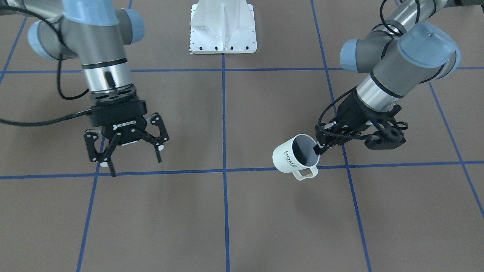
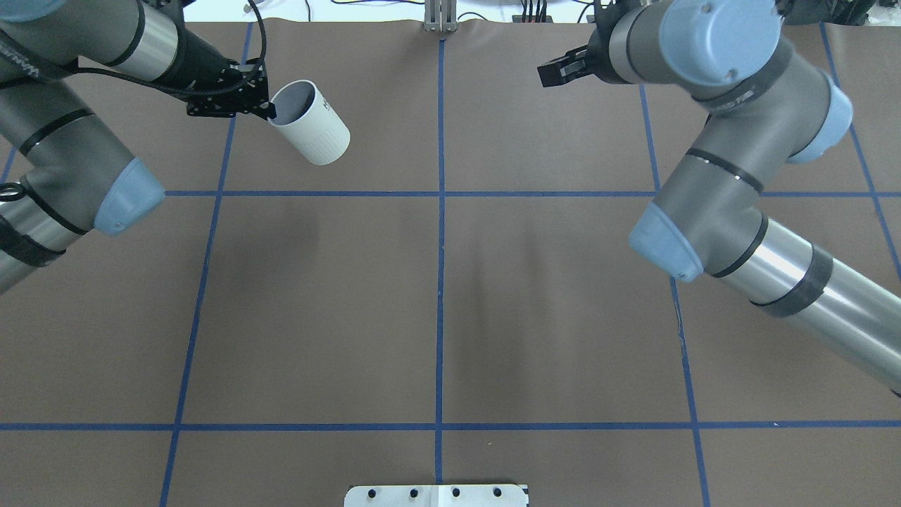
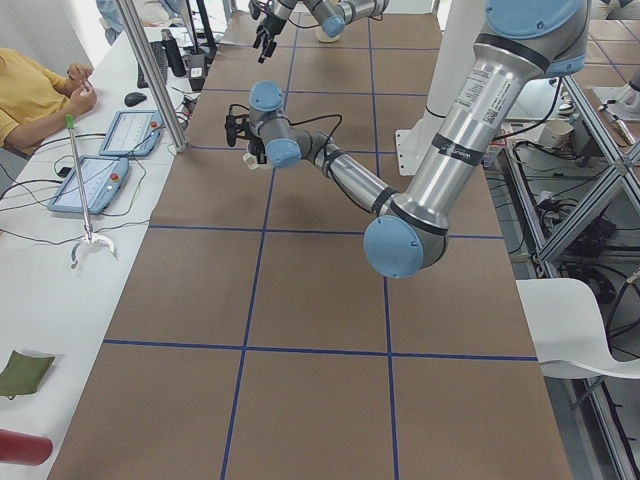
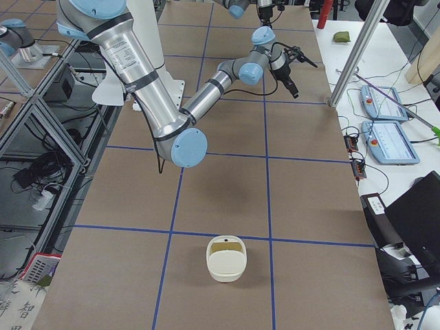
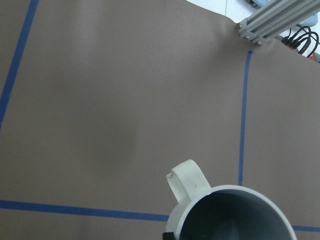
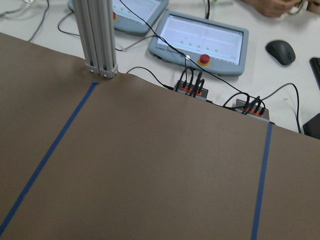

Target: Left arm hands cup to right arm to dump lemon

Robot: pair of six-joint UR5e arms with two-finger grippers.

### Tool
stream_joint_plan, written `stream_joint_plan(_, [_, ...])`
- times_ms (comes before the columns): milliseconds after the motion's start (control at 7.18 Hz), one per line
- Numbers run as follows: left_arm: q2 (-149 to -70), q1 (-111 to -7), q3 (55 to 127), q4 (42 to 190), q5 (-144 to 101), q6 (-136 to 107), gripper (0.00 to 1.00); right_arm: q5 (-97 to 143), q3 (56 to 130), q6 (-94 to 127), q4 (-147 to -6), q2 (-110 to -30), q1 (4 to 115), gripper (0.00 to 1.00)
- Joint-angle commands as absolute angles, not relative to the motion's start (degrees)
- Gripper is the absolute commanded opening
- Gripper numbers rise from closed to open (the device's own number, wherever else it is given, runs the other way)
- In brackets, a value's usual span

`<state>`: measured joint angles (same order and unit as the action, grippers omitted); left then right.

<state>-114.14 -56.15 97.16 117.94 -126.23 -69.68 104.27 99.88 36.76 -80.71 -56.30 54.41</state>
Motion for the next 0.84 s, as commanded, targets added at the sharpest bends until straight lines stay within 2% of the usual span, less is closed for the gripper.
stream_joint_plan(0, [-106.12,-58.43,102.63,113.06,-126.21,-58.07,0.0,118.24,99.67,35.34,-91.54,-56.69,62.98,1.0])
stream_joint_plan(418, [-95.39,-60.12,105.55,112.41,-125.43,-45.3,0.0,128.75,98.35,20.03,-94.22,-63.87,74.67,1.0])
stream_joint_plan(696, [-90.46,-60.9,105.47,113.89,-125.16,-38.96,0.0,132.61,92.75,6.84,-94.31,-66.26,81.71,1.0])
